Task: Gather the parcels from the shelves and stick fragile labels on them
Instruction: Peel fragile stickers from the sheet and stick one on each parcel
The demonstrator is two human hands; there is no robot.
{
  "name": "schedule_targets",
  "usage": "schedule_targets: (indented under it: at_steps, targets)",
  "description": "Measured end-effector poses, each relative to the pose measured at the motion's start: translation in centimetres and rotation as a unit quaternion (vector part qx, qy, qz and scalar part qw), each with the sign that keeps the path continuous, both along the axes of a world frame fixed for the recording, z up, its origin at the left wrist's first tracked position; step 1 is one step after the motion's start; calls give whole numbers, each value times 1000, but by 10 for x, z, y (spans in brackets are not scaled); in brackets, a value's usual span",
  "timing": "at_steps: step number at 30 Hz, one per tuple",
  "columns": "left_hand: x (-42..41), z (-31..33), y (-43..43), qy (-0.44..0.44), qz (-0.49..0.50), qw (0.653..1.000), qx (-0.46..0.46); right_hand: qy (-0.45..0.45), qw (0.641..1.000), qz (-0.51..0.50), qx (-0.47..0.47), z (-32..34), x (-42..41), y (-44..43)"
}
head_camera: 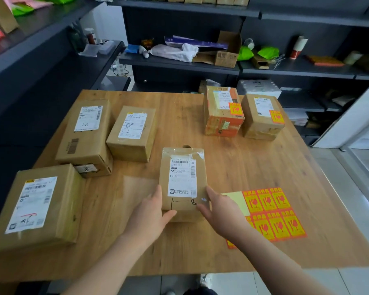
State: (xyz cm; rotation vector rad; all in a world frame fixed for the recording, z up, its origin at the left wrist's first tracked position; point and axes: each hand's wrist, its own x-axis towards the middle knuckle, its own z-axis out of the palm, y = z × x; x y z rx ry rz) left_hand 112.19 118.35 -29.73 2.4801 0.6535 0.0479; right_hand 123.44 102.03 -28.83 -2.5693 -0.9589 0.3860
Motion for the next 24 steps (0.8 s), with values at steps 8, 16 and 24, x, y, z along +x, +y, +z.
schedule_targets:
  at_steps: [8,16,24]
  targets:
    - [-34,-12,-16,54,-3,998,-10,0,1000,-18,-15,-23,-38,-9]
    - [-29,4,-46,-25,-38,992,121,-13,998,-59,-4,-29,-24,-40]
    - [13,-3,-118,-38,-151,982,107,-4,993,-63,-102,-47,24,-117]
